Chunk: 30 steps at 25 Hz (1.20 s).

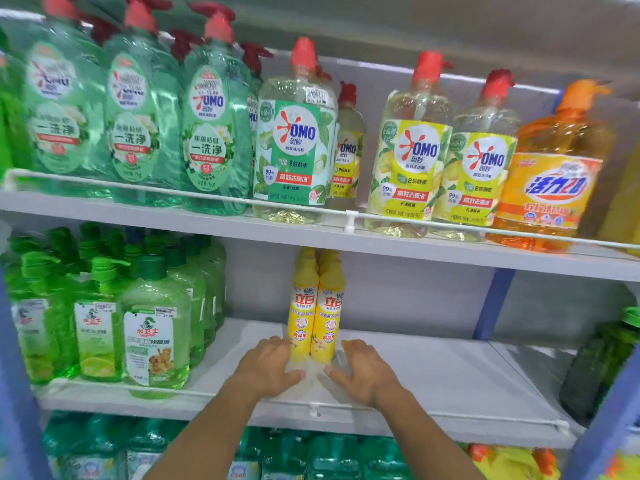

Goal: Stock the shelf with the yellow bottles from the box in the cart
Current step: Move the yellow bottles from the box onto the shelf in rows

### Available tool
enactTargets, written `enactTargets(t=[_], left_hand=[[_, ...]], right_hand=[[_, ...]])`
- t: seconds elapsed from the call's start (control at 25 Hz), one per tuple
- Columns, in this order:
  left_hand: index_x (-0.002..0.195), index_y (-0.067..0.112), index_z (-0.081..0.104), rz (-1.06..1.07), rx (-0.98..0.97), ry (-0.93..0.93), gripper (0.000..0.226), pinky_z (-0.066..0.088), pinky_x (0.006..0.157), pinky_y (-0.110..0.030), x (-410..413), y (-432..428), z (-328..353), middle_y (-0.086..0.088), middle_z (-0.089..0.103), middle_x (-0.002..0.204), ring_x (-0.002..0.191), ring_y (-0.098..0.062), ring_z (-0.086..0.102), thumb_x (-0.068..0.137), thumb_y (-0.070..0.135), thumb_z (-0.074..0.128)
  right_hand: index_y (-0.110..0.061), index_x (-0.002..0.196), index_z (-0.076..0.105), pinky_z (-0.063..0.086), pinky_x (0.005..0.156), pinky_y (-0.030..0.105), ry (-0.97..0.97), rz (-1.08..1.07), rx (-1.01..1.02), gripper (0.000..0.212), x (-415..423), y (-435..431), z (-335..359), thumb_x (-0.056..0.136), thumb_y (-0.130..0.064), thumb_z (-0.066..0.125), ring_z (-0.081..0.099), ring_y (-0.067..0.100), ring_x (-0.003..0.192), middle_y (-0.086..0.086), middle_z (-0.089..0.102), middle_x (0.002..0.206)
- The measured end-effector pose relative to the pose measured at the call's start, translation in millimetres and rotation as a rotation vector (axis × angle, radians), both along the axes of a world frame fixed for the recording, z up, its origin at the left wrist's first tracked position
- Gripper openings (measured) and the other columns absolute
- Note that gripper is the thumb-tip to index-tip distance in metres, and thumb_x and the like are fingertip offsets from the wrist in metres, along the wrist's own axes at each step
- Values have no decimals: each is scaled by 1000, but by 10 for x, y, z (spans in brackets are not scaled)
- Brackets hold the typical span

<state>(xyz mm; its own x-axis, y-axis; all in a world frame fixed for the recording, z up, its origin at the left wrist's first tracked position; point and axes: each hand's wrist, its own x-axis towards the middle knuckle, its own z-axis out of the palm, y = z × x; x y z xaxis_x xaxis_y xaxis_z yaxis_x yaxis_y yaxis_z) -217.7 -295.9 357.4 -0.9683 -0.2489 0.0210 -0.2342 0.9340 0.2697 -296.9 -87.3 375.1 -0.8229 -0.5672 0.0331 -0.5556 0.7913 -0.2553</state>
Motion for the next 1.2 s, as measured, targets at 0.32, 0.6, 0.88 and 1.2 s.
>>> enactTargets(t=[0.32, 0.6, 0.88, 1.2], left_hand=[[144, 14, 38, -51, -239, -36, 80, 37, 110, -46, 1406, 897, 109, -12, 45, 145, 134, -32, 42, 88, 70, 49], [150, 14, 34, -101, -211, -102, 87, 34, 114, -50, 2347, 1854, -866, -13, 42, 151, 140, -33, 38, 88, 73, 47], [143, 20, 43, -135, -60, -341, 77, 37, 111, -45, 2914, 2280, -2008, -10, 49, 144, 136, -31, 44, 86, 70, 52], [151, 15, 33, -163, 82, -590, 82, 44, 106, -46, 2781, 2022, -2919, -10, 43, 148, 136, -33, 43, 91, 69, 49]], right_hand=[[-15, 157, 27, 31, 117, 48, 214, 175, 260, 99, 1285, 874, 102, 87, -83, 22, 29, 33, 146, 12, 31, 160], [-14, 159, 24, 27, 120, 50, 165, 180, 283, 87, 2242, 1659, -793, 95, -72, 37, 27, 33, 149, 14, 28, 162], [-13, 150, 40, 39, 111, 51, -111, 104, 349, 81, 2740, 2208, -2031, 93, -71, 43, 36, 36, 141, 13, 40, 152], [-12, 154, 31, 44, 107, 52, -381, 26, 461, 82, 2589, 2207, -2923, 96, -69, 41, 35, 36, 140, 13, 36, 155]])
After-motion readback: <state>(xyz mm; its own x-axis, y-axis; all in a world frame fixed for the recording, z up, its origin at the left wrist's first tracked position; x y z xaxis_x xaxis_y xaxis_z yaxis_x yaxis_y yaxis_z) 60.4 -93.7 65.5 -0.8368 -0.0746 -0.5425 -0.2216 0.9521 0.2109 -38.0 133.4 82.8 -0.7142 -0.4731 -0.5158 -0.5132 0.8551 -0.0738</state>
